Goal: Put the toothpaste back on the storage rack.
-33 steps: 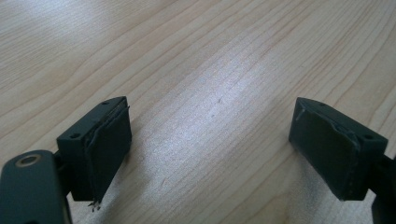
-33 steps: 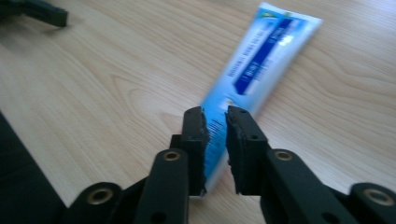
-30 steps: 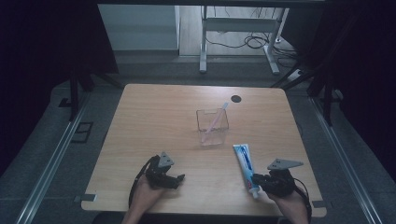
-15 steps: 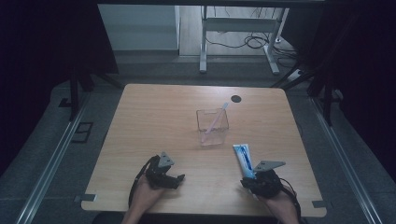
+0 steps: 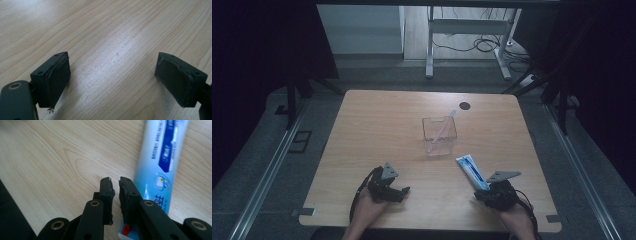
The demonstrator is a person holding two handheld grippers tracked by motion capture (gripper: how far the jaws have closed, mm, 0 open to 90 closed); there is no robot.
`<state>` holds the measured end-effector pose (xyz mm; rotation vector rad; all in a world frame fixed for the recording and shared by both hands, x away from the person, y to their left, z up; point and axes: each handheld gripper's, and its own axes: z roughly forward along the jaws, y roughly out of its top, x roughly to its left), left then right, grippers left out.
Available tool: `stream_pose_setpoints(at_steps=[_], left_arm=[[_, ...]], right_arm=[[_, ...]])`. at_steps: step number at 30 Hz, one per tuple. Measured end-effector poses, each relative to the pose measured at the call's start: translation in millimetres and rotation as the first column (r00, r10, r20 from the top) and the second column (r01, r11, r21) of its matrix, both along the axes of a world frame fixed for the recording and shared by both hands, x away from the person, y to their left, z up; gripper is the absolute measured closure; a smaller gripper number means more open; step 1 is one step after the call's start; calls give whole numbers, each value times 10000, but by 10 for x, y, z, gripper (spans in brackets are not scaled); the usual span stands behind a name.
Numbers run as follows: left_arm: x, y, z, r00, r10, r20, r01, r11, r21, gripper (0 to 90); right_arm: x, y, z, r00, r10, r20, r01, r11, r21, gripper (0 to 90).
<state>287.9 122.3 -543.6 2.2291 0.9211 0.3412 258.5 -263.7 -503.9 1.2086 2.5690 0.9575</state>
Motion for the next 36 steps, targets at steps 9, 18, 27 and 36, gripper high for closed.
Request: stream_pose_setpoints(at_steps=[9, 18, 27, 36], left_arm=[[1, 0, 0, 10000, -6, 6, 6, 10000, 4, 131], [0, 1, 0, 10000, -5, -2, 5, 10000, 8, 131], [2, 3, 1, 10000, -28, 8, 28, 10000, 30, 131], [2, 3, 2, 10000, -29, 9, 29, 10000, 37, 132]], right_arm=[[30, -158, 11, 9996, -285, 10, 285, 9994, -170, 791], [38, -189, 124, 9999, -125, 120, 128, 9995, -277, 719], [132, -249, 261, 9996, -269, 51, 273, 9956, -899, 593], [274, -215, 247, 9987, -218, -466, 151, 9901, -1393, 537]])
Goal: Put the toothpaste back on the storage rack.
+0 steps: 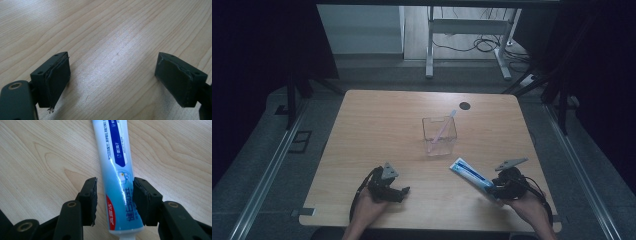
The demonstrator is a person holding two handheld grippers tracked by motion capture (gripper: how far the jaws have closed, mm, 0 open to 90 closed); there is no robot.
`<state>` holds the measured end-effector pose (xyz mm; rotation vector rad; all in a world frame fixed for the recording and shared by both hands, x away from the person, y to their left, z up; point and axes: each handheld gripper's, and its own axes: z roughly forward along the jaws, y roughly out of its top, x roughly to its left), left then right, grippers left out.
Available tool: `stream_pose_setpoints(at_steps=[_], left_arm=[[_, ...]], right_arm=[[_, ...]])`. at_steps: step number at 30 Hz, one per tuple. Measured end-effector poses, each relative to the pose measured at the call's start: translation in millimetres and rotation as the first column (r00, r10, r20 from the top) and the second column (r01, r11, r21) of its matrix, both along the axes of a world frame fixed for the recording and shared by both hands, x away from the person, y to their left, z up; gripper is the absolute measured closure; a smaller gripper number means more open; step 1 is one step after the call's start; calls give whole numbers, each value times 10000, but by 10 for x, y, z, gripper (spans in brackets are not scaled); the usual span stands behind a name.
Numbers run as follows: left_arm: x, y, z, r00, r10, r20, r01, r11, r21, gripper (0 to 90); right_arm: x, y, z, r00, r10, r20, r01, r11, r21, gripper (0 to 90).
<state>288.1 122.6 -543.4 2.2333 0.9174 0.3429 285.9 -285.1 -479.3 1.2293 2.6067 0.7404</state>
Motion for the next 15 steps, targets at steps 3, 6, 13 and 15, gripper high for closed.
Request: stream_pose_setpoints(at_steps=[3, 6, 13, 15], left_arm=[[0, 0, 0, 10000, -6, 1, 6, 10000, 5, 131], [0, 1, 1, 10000, -8, -10, 8, 10000, 13, 131], [-1, 0, 1, 10000, 9, -33, -9, 10000, -1, 131], [-3, -1, 1, 10000, 25, -40, -25, 10000, -10, 131]], right_arm=[[56, 49, 3, 9998, 134, -144, -138, 9995, -280, 527], [123, 100, 0, 9993, 224, -313, -240, 9984, -506, 515], [251, 224, -34, 9971, 431, -634, -494, 9936, -1015, 496], [307, 283, -45, 9959, 454, -783, -548, 9910, -1218, 493]])
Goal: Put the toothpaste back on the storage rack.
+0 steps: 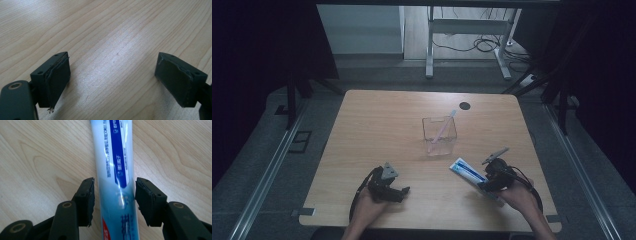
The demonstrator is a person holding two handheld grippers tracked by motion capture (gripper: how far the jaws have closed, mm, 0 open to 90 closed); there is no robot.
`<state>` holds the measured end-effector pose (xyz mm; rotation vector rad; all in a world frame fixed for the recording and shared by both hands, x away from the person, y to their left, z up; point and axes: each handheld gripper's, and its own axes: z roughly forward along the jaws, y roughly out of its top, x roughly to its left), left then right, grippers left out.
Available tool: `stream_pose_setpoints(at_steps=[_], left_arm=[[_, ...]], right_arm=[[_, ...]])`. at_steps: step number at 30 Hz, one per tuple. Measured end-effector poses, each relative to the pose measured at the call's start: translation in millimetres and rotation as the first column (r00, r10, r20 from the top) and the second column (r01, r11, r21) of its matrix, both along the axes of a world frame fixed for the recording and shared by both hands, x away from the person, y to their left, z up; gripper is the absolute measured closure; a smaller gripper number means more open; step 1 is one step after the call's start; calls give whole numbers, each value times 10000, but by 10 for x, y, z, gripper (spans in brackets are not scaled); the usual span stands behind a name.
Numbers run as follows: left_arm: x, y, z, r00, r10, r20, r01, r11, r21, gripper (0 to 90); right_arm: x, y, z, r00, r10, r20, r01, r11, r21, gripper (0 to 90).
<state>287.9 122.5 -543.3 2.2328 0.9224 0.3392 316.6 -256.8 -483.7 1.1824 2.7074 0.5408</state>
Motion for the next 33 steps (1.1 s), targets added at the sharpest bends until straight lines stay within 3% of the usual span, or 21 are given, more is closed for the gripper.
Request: stream_pose_setpoints(at_steps=[8, 22, 26, 29, 33], left_arm=[[-2, -1, 0, 10000, 19, -20, -19, 10000, -14, 131], [-1, -1, 0, 10000, 10, -14, -10, 10000, -7, 131], [-1, -1, 0, 10000, 10, -14, -10, 10000, -8, 131], [-2, -1, 0, 10000, 19, -21, -19, 10000, -13, 131], [-3, -2, 0, 10000, 23, -23, -23, 10000, -13, 131]], right_arm=[[144, 134, -47, 9985, 235, -489, -268, 9973, -686, 484], [336, 373, -137, 9915, 678, -1107, -866, 9809, -1742, 471], [343, 379, -133, 9914, 698, -1110, -889, 9801, -1777, 495], [351, 363, -93, 9910, 631, -1183, -826, 9824, -1676, 618], [350, 346, -66, 9925, 488, -1123, -661, 9855, -1562, 675]])
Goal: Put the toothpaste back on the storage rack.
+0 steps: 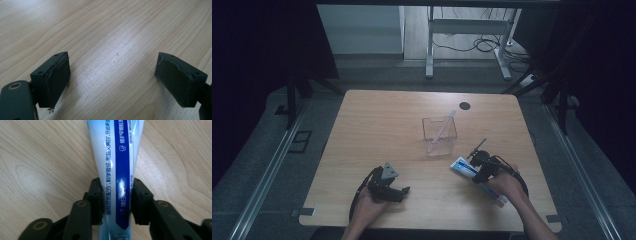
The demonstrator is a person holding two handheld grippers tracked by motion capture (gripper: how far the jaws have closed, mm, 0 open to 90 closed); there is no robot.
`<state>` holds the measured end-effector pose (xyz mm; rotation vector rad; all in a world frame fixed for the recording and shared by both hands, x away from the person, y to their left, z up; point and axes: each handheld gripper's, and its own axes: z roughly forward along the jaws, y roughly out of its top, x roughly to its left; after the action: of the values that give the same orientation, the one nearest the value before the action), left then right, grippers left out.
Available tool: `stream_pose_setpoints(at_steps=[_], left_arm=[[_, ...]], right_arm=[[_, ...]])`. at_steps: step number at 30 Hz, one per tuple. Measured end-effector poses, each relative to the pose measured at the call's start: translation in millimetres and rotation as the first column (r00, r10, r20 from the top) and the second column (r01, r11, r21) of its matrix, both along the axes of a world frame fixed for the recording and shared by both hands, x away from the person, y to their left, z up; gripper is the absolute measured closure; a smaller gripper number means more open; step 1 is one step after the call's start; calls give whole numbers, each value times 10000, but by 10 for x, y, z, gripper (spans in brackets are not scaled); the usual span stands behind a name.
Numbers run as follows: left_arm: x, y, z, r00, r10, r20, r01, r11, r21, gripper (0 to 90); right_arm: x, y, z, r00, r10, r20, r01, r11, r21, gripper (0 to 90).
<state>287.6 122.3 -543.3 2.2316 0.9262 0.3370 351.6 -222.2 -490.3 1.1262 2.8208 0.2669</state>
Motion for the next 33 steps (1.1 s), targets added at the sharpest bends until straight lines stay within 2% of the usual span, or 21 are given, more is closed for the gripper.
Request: stream_pose_setpoints(at_steps=[3, 10, 13, 17, 22, 23, 25, 30, 33], left_arm=[[0, 0, 0, 10000, -2, 0, 2, 10000, -3, 131], [0, 0, 0, 10000, 1, -1, -1, 10000, -4, 131], [0, 0, 0, 10000, 0, 0, 0, 10000, -2, 131], [0, 0, 0, 10000, -3, 1, 3, 10000, 2, 131], [2, 2, 1, 10000, -21, 22, 21, 10000, 23, 131], [2, 2, 1, 10000, -21, 22, 21, 10000, 23, 131], [2, 2, 0, 10000, -22, 23, 22, 10000, 18, 131], [6, 4, 1, 10000, -53, 58, 53, 10000, 42, 131], [8, 4, 0, 9999, -64, 89, 64, 10000, 46, 131]], right_arm=[[-31, -28, 22, 9997, 18, 244, -22, 9998, 184, 712], [-116, -80, 45, 9984, -66, 559, 28, 9977, 673, 723], [-141, -95, 71, 9969, 67, 778, -136, 9959, 889, 721], [-158, -103, 114, 9943, 22, 1065, -127, 9951, 980, 722], [-167, -165, 243, 9902, -264, 1373, 21, 9847, 1743, 723], [-167, -165, 243, 9902, -264, 1373, 21, 9847, 1743, 723], [-172, -197, 310, 9870, -393, 1561, 57, 9777, 2100, 724], [-180, -249, 411, 9815, -557, 1832, 72, 9668, 2554, 724], [-184, -287, 474, 9770, -688, 2018, 75, 9569, 2903, 726]])
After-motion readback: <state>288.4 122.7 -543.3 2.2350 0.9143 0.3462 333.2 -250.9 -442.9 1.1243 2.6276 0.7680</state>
